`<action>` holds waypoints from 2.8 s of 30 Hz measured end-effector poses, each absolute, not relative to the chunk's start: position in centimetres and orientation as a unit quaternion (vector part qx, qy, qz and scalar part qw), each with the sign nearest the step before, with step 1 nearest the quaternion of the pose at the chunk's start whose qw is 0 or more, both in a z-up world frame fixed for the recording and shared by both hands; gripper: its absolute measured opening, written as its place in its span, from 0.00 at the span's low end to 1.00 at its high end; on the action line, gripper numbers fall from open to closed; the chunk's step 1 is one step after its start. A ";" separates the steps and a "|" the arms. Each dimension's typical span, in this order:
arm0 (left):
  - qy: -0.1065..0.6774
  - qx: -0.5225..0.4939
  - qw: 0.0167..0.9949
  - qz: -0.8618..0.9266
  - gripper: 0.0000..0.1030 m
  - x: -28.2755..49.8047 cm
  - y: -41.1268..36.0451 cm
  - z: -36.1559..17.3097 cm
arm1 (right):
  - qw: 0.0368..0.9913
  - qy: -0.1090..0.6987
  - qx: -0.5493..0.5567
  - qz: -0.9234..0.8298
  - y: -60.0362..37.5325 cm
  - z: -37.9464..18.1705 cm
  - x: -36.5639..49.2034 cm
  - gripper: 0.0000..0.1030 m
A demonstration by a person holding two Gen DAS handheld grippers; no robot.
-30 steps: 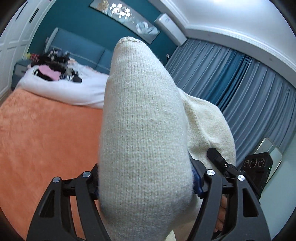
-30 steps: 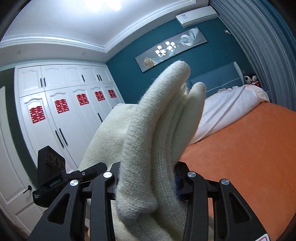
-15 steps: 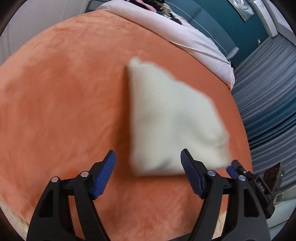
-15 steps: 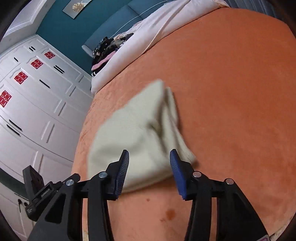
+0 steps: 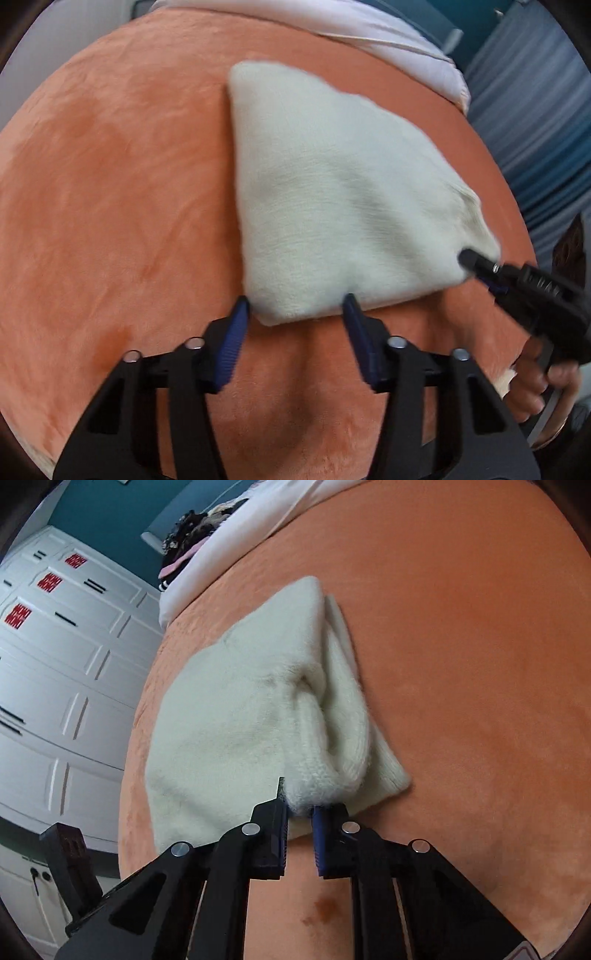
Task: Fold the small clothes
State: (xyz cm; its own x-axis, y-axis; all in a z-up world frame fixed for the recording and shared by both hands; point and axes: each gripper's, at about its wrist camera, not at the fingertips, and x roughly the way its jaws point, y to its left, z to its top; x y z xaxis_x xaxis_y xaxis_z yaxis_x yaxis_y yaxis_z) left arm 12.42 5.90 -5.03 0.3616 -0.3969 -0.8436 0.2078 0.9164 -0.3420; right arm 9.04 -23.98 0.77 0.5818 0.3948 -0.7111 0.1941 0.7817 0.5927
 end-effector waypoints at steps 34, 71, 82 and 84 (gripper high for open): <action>0.555 -0.054 0.819 -0.135 0.13 14.0 8.1 -6.5 | 0.827 0.488 0.277 0.014 -24.6 -1.6 9.0 0.23; 0.560 -0.045 0.824 -0.080 0.13 13.3 7.8 -6.2 | 0.856 0.493 0.153 -0.025 -23.5 0.9 9.4 0.17; 0.525 -0.061 0.845 -0.078 0.39 9.2 6.8 -3.3 | 0.853 0.491 0.173 -0.031 -23.5 1.0 3.9 0.26; 0.515 -0.085 0.849 -0.086 0.42 9.6 7.1 -2.6 | 0.854 0.488 0.182 -0.020 -23.4 1.0 4.8 0.31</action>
